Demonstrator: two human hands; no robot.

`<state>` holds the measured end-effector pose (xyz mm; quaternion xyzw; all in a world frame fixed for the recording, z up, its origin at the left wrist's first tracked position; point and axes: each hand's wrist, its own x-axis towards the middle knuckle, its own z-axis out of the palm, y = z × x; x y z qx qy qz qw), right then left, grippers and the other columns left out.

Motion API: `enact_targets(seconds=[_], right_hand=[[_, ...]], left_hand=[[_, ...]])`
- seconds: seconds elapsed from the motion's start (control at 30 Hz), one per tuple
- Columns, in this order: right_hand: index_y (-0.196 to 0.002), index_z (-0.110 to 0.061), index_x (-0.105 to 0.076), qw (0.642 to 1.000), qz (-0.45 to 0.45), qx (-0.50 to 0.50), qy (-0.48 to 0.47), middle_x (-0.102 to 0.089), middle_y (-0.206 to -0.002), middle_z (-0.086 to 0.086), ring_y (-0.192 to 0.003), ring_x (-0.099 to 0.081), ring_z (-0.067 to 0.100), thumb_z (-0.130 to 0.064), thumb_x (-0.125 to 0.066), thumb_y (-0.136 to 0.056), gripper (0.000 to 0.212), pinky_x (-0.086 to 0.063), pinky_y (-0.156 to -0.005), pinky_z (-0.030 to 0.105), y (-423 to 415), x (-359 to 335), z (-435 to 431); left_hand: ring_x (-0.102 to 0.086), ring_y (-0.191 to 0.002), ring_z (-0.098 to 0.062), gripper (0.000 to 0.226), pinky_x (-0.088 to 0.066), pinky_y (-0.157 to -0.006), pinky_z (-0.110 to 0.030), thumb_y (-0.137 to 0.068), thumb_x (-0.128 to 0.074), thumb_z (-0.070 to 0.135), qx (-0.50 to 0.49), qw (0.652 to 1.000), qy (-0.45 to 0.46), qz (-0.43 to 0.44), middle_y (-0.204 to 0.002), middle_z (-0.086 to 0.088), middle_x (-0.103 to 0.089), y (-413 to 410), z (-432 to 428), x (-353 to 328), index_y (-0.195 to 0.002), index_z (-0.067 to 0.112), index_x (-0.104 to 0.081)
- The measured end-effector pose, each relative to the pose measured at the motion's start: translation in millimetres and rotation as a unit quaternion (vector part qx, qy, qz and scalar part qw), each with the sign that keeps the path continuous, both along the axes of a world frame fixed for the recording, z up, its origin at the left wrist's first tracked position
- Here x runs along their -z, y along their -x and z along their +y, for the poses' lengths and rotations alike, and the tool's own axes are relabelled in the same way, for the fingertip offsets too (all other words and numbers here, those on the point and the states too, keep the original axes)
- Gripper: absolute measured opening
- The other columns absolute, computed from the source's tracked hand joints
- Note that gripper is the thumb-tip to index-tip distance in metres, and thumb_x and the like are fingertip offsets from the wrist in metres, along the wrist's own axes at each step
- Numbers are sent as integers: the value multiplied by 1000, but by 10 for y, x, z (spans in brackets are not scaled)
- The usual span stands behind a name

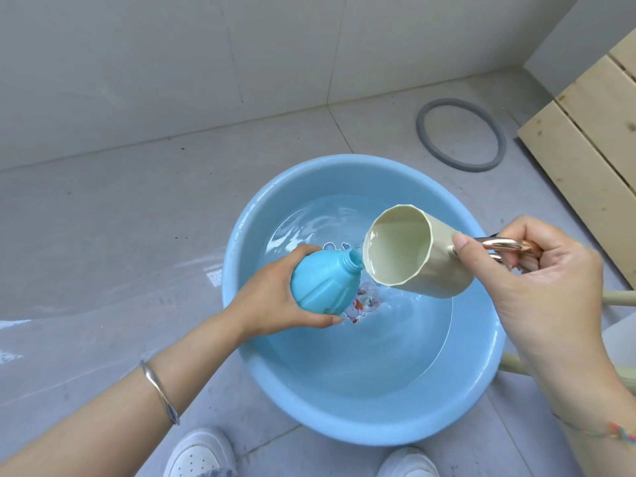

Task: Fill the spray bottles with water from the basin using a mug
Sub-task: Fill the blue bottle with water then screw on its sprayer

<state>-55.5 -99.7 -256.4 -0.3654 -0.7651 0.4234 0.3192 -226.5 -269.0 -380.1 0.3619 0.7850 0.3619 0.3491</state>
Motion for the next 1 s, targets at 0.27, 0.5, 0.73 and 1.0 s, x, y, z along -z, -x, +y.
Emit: enact_targets(seconds=[0.27, 0.5, 0.73, 1.0], right_hand=[[-57, -17, -39, 998, -17, -10, -54, -38, -57, -5, -53, -34, 6, -26, -74, -71, 38, -26, -50, 13, 41, -81, -41], [-57, -18, -35, 994, -27, -26, -102, -37, -57, -8, -52, -34, 2, -22, -72, -73, 41, -26, -50, 11, 60, -127, -63], [-57, -20, -35, 989, -26, -44, -137, -39, -57, -11, -55, -38, -2, -17, -73, -74, 42, -27, -53, 8, 69, -131, -52], [-58, -16, -36, 984, -29, -53, -167, -38, -66, -3, -60, -38, -1, -16, -72, -74, 40, -28, -56, 7, 104, -134, -54]], left_hand=[[-62, -95, -2, 82, -54, -85, -36, -49, -87, 59, 0, 1000, 0, 7, -102, 24, -63, -6, 1, 0, -118, 52, -43], [-61, -94, 2, 83, -53, -85, -33, -47, -85, 63, 0, 1000, 1, 12, -102, 28, -62, -5, 2, -5, -118, 53, -42], [-61, -95, 2, 83, -52, -86, -31, -50, -88, 59, 3, 1000, 0, 17, -104, 28, -62, -6, -2, -9, -119, 52, -43], [-61, -96, 1, 86, -52, -86, -32, -46, -83, 66, 4, 1000, 9, 15, -104, 27, -62, -8, 0, -11, -121, 51, -42]])
